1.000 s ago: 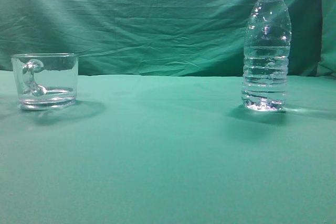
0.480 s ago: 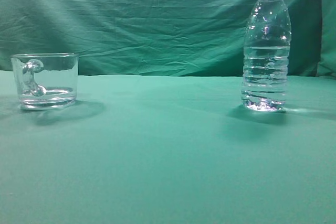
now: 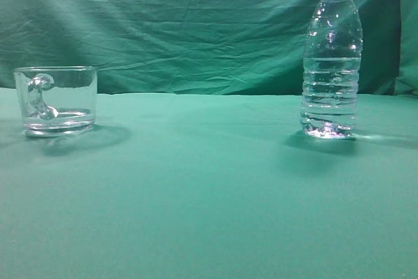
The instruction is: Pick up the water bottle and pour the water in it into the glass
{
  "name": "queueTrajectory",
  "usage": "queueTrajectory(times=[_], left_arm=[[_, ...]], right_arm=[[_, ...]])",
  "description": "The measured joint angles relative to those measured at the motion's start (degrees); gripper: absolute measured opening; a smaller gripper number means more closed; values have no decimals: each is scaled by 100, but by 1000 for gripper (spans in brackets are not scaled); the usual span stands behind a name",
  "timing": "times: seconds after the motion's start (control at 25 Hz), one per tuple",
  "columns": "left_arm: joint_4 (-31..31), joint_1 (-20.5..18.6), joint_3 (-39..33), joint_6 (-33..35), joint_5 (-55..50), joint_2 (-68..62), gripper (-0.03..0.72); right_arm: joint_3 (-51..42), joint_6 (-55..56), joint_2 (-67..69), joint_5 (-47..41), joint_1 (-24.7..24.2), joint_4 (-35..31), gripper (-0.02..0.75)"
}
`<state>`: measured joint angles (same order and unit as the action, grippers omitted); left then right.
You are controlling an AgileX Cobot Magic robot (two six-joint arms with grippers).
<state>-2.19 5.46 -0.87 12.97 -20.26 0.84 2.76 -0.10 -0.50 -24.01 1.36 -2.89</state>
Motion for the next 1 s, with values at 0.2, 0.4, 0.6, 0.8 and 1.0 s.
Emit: queueTrajectory(times=[0.2, 0.4, 0.6, 0.8, 1.0], left_arm=[[0, 0, 0, 0, 0, 0, 0], [0, 0, 0, 0, 0, 0, 0], [0, 0, 0, 0, 0, 0, 0], [0, 0, 0, 0, 0, 0, 0], [0, 0, 0, 0, 0, 0, 0]], right_arm=[[-421, 109, -3, 264, 0, -12, 0], [-419, 19, -3, 272, 0, -36, 0], [-419, -125, -3, 272, 0, -85, 0], [-419, -62, -3, 272, 0, -127, 0], [-419, -62, -3, 272, 0, -137, 0]])
